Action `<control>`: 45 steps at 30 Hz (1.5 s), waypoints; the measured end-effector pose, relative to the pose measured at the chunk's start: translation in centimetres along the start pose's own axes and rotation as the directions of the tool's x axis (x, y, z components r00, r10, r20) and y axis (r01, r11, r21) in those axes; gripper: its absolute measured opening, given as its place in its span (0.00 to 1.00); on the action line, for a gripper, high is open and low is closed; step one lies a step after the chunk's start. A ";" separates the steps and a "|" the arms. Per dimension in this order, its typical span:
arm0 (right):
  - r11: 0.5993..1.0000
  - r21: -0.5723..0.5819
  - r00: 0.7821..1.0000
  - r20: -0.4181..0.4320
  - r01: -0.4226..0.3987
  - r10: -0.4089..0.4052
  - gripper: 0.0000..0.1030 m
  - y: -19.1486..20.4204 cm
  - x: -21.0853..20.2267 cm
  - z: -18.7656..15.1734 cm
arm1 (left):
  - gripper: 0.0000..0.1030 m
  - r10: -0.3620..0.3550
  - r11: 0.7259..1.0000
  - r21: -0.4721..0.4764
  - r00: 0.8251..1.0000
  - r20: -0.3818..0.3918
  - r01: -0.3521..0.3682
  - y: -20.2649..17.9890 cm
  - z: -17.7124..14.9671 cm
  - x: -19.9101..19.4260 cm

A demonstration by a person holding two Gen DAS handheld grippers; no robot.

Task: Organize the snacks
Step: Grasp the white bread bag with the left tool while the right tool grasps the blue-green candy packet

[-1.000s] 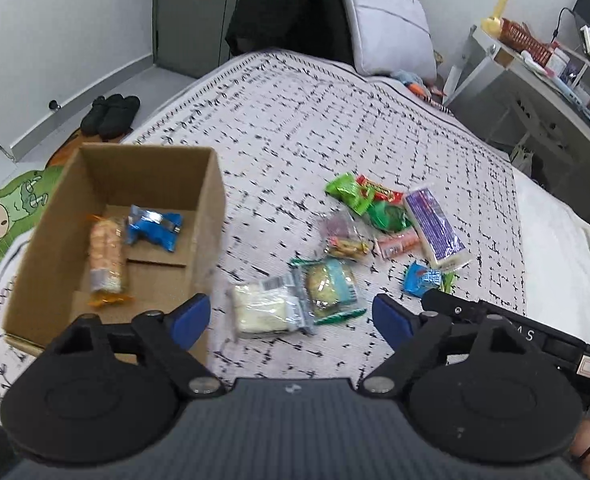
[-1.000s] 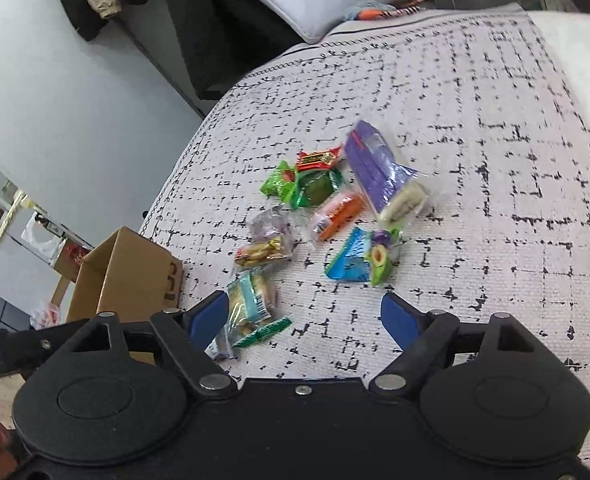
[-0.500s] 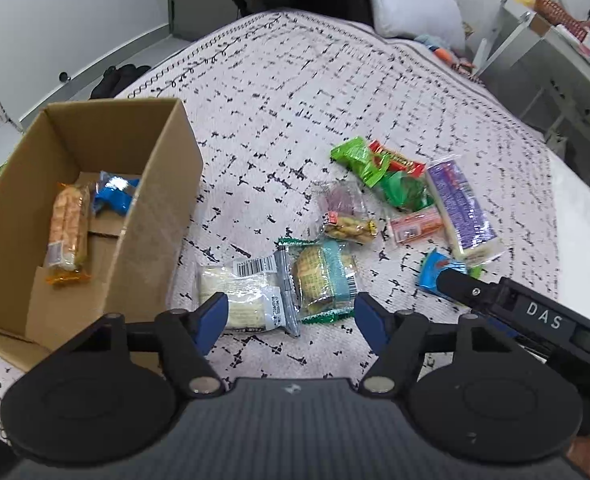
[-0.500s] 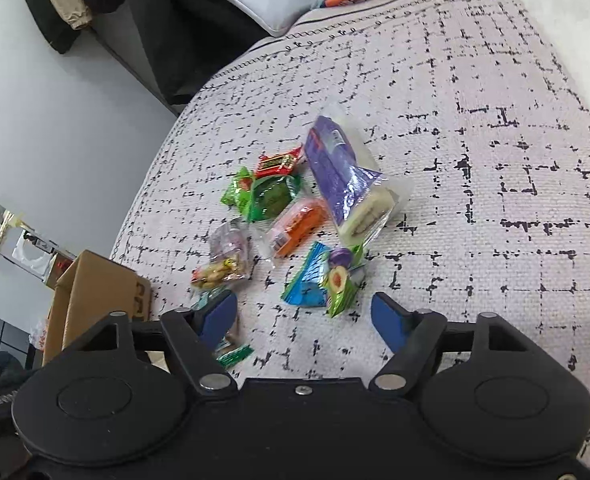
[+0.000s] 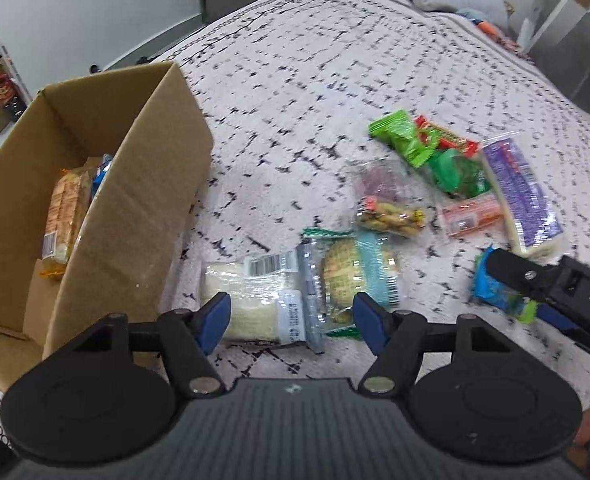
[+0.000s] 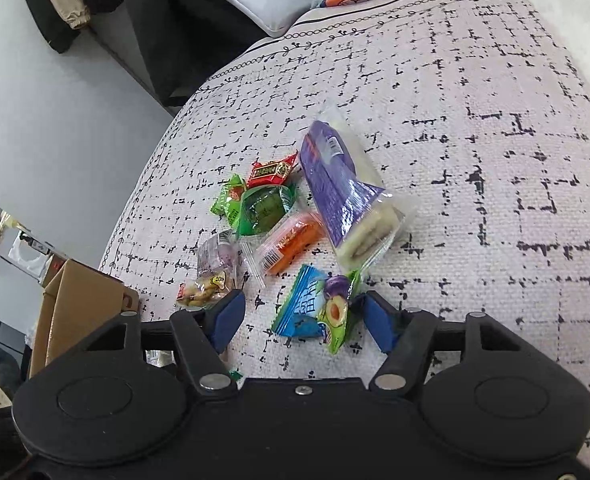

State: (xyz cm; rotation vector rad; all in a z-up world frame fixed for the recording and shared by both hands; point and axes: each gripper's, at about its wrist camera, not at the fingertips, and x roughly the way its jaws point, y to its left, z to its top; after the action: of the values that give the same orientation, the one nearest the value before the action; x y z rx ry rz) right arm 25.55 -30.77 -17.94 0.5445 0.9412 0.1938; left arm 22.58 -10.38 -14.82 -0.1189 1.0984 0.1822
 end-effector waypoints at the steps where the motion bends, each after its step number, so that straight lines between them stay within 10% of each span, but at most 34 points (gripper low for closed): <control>1: 1.000 -0.006 1.000 0.001 0.002 -0.002 0.59 0.0 0.1 0.0 | 0.66 0.009 1.000 -0.007 1.000 -0.005 -0.009 0.2 -0.1 0.2; 5: 0.999 -0.030 1.000 0.001 0.029 -0.029 0.35 0.0 0.3 -0.1 | 0.66 0.017 1.000 -0.011 1.000 0.010 -0.017 0.4 -0.3 0.7; 10: 0.999 -0.040 0.999 0.005 0.034 -0.034 0.32 -0.2 0.2 -0.3 | 0.63 0.010 1.000 -0.026 1.000 0.022 -0.010 0.5 -0.3 0.9; 18: 0.998 -0.037 0.998 -0.013 0.059 -0.059 0.26 0.0 -1.1 -0.8 | 0.08 -0.070 0.997 -0.041 0.997 0.030 0.071 1.0 -0.4 -0.1; 23: 0.995 -0.012 0.995 -0.009 0.098 -0.098 0.26 -0.3 -2.4 -1.2 | 0.05 -0.150 0.988 -0.017 0.988 0.034 0.151 0.8 -0.9 -1.1; 27: 0.994 0.008 0.994 -0.005 0.105 -0.105 0.26 -0.2 -2.9 -1.3 | 0.13 -0.097 0.995 0.010 0.995 0.025 0.096 0.6 -0.8 -1.2; 34: 0.994 0.009 0.994 -0.018 0.111 -0.111 0.30 0.1 -2.2 -1.3 | 0.69 -0.031 0.999 -0.007 0.999 0.035 0.031 1.2 -0.5 -0.4; 45: 0.996 0.001 0.996 -0.017 0.087 -0.087 0.30 0.0 -0.7 -1.0 | 0.78 0.001 0.998 -0.070 0.999 0.042 0.002 1.2 0.3 1.3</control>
State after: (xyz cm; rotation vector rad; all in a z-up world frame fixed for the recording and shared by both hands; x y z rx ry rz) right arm 24.28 -30.72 -17.89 0.5030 0.9793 0.1196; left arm 23.16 -9.07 -15.88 -0.1768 1.0500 0.2219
